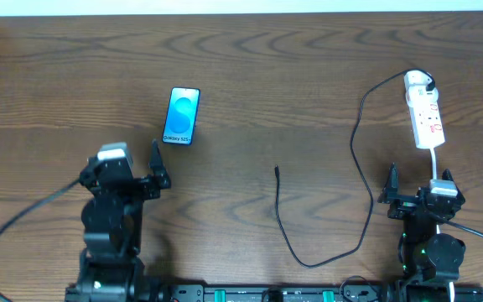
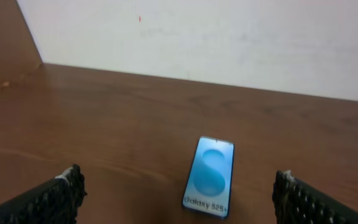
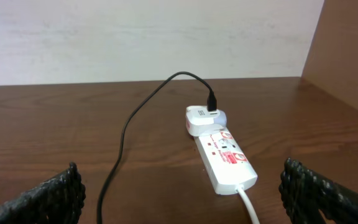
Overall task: Plug charger to phone and switch on socket
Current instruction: 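Move the left gripper forward over the blue phone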
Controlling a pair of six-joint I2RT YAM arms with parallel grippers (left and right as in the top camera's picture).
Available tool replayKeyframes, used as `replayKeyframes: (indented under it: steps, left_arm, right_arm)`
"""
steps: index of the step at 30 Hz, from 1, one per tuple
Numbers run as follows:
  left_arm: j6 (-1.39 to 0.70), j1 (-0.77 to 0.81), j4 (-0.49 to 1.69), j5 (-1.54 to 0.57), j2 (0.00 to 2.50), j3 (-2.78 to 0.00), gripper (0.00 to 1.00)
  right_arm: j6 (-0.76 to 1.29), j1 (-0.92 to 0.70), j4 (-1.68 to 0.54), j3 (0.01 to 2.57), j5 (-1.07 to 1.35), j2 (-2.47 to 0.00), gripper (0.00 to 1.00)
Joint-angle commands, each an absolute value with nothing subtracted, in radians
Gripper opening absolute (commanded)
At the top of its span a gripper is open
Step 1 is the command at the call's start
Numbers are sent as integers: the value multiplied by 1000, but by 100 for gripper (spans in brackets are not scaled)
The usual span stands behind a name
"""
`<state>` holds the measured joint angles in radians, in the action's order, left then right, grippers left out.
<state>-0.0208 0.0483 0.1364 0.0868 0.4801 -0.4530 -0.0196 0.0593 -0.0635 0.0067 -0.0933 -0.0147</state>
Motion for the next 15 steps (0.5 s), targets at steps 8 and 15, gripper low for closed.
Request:
replayKeyframes:
  steps: [8, 15]
  left_arm:
    - [7, 45, 366, 85, 853, -831, 98]
    - [7, 45, 565, 58, 1095, -1074, 98]
  right_arm:
    - [-35, 51, -67, 6, -96, -6, 99]
    - [-35, 51, -67, 6, -96, -6, 99]
